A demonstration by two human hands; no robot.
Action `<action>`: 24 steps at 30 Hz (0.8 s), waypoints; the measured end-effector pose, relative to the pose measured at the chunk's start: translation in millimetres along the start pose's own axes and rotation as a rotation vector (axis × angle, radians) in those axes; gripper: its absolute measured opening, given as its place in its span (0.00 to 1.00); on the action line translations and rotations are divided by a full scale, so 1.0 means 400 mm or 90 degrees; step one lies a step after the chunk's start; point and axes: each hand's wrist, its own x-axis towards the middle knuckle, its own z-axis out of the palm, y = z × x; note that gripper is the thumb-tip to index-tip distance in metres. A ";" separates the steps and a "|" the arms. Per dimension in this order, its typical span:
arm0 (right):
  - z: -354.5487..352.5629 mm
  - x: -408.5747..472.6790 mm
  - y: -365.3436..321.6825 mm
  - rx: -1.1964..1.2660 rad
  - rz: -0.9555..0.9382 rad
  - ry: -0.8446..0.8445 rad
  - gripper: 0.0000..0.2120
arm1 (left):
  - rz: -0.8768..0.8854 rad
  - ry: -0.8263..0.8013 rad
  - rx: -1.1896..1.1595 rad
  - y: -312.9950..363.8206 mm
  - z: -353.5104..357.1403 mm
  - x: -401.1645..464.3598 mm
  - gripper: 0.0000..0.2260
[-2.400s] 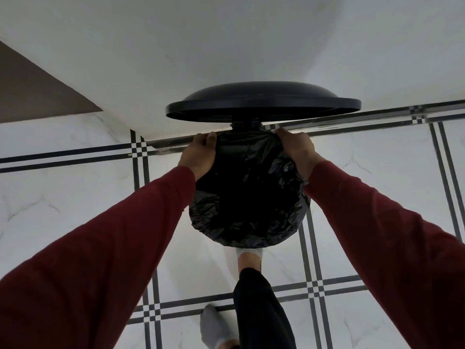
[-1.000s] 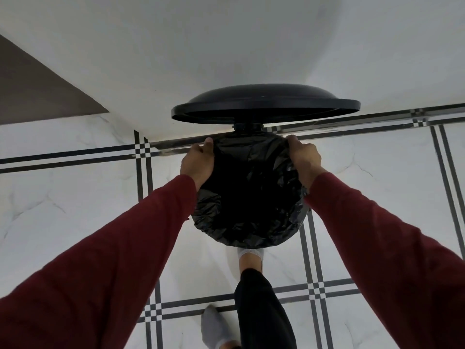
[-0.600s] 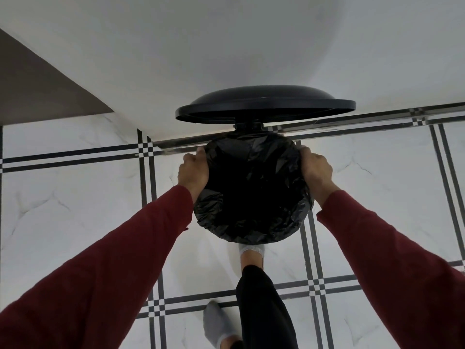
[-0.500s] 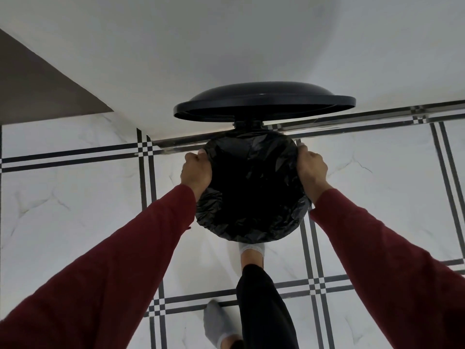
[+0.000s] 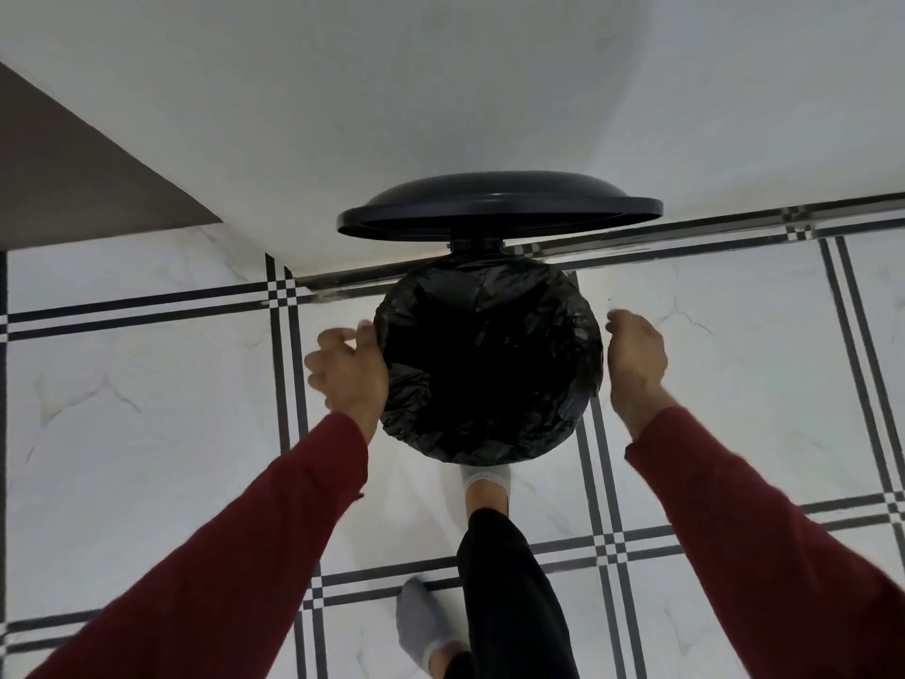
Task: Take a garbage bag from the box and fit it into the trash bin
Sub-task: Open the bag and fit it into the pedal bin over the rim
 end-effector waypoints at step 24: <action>0.011 -0.096 0.118 0.280 0.242 -0.084 0.04 | -0.396 -0.139 -0.396 -0.041 -0.027 -0.092 0.24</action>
